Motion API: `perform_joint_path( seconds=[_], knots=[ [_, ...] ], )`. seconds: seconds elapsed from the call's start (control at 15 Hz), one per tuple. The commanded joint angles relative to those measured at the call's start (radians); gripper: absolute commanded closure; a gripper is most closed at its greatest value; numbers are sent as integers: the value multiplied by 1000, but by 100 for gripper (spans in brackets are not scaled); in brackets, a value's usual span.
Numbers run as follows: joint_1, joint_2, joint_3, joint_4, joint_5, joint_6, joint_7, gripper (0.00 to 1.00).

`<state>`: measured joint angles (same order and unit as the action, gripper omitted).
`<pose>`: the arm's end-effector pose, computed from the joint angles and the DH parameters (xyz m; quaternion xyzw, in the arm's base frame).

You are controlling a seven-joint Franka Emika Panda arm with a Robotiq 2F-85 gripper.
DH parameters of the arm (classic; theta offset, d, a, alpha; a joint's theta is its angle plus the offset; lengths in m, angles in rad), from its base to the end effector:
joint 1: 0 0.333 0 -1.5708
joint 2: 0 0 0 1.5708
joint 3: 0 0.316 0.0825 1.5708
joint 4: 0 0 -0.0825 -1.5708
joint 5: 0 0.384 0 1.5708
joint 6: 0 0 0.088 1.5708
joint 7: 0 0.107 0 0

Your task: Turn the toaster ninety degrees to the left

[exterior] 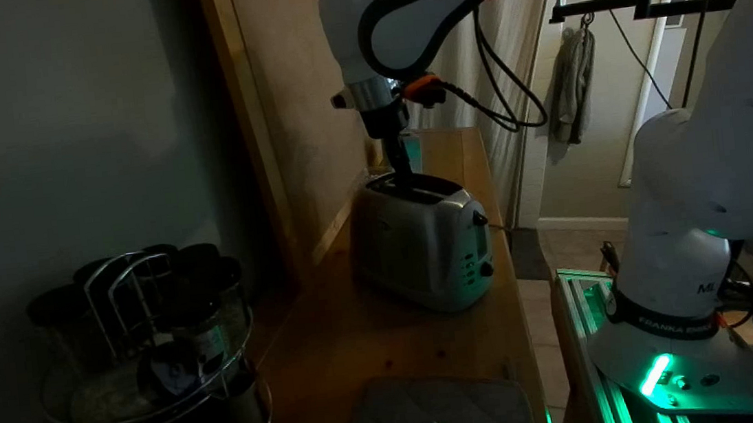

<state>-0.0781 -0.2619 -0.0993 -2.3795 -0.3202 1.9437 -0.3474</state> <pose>0.4282 -0.0989 0.4116 0.9753 0.1570 -0.1161 0.1038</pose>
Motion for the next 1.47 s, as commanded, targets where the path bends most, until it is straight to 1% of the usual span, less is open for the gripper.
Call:
perform_joint_path(
  seconds=[0.0,0.13,0.53,0.73,1.0,1.4],
  knots=[
    [16,-5,-2,3,-43,2,-97,77],
    [20,-3,-3,8,-46,14,-119,77],
    [45,23,14,20,-78,-10,-197,77],
    [54,20,22,16,-96,-10,-214,77],
    [67,6,27,-3,-113,-7,-273,77],
    [74,-12,35,-24,-138,-8,-296,77]
  ],
)
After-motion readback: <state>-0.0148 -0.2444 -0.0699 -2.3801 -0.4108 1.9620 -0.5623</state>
